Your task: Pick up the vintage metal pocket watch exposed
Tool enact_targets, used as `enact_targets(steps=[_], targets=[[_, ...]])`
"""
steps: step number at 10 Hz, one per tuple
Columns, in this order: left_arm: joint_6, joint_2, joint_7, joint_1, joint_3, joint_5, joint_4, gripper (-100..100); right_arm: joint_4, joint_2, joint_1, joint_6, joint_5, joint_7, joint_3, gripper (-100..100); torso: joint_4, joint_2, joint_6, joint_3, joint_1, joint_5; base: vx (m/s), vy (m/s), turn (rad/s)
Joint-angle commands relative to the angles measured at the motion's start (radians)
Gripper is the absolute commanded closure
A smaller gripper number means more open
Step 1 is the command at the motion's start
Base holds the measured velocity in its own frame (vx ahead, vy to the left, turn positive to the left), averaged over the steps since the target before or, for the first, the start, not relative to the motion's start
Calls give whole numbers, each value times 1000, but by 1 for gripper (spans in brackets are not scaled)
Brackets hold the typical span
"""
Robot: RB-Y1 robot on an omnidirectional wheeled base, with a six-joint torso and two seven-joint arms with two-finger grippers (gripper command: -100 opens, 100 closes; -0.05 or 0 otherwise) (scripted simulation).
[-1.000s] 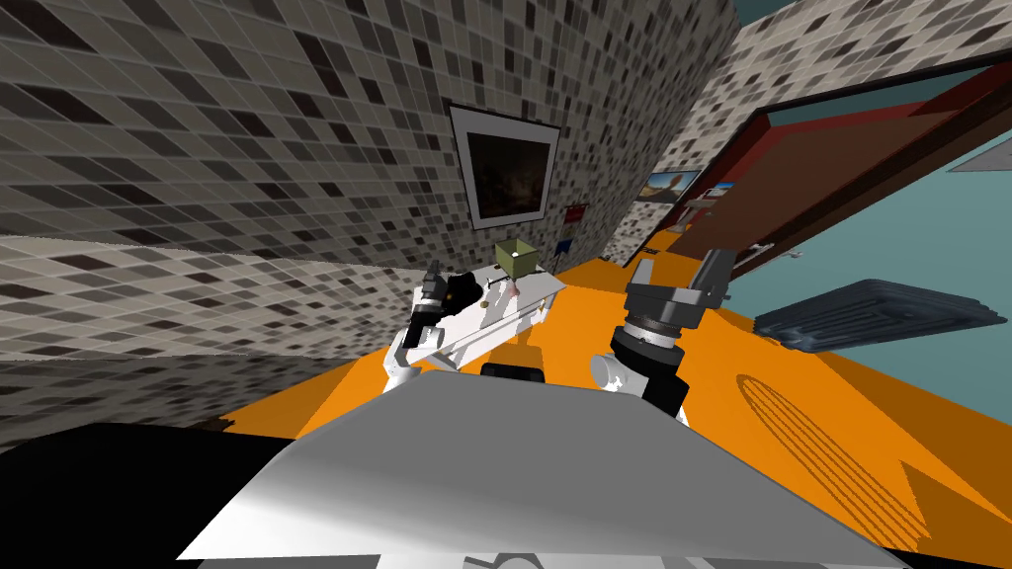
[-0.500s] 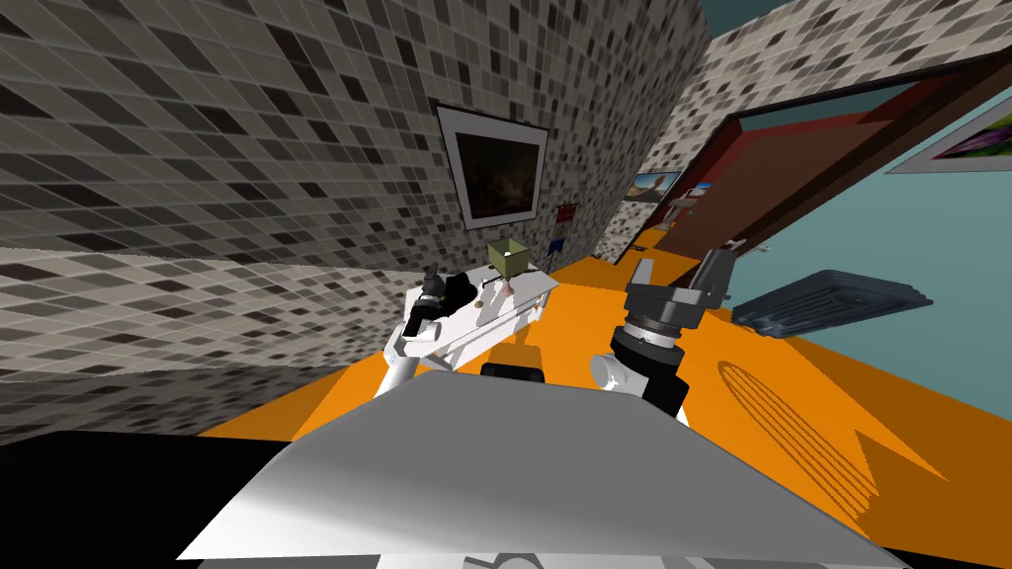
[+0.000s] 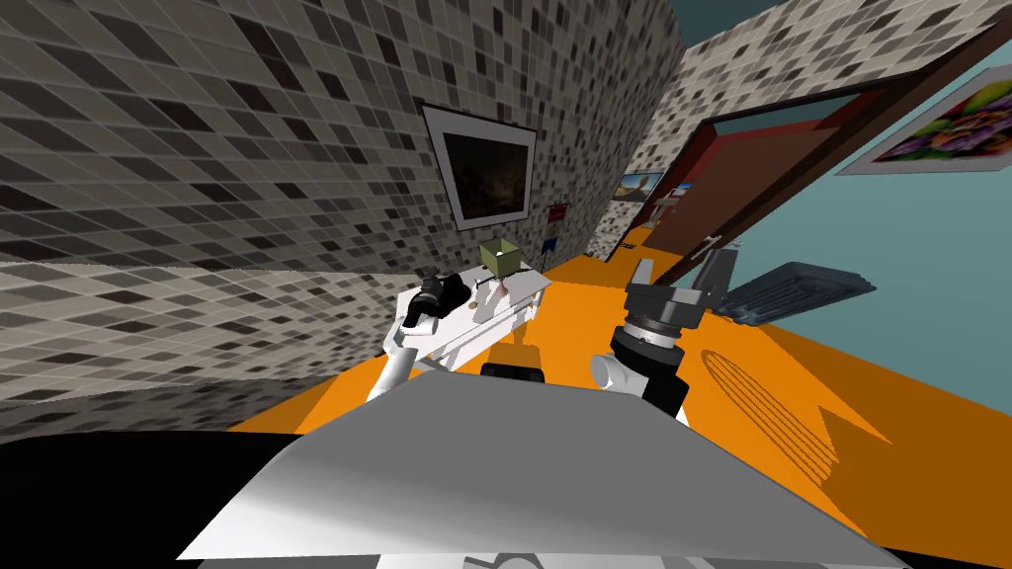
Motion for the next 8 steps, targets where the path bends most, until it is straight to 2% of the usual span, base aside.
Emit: enact_targets(steps=[1,3,4,5,6,7,8], targets=[[50,20,23,-33,21,13,50,-100,0,0,0,0,0,0,0,0,0,0,0,0,0,0,0,-39,-121],[69,20,23,-33,21,13,83,-100,0,0,0,0,0,0,0,0,0,0,0,0,0,0,-2,-22,-27],[121,39,42,-66,39,25,121,-100,0,0,0,0,0,0,0,0,0,0,0,0,1,0,1,-31,-119],[127,39,42,-66,39,25,146,-100,0,0,0,0,0,0,0,0,0,0,0,0,1,0,3,-28,-81],[158,58,61,-99,57,38,185,-100,0,0,0,0,0,0,0,0,0,0,0,0,1,0,5,-37,-119],[179,58,61,-99,57,38,210,-100,0,0,0,0,0,0,0,0,0,0,0,0,0,0,7,-28,-79],[185,58,61,-99,57,38,210,-100,0,0,0,0,0,0,0,0,0,0,0,0,0,0,5,-11,-2]])
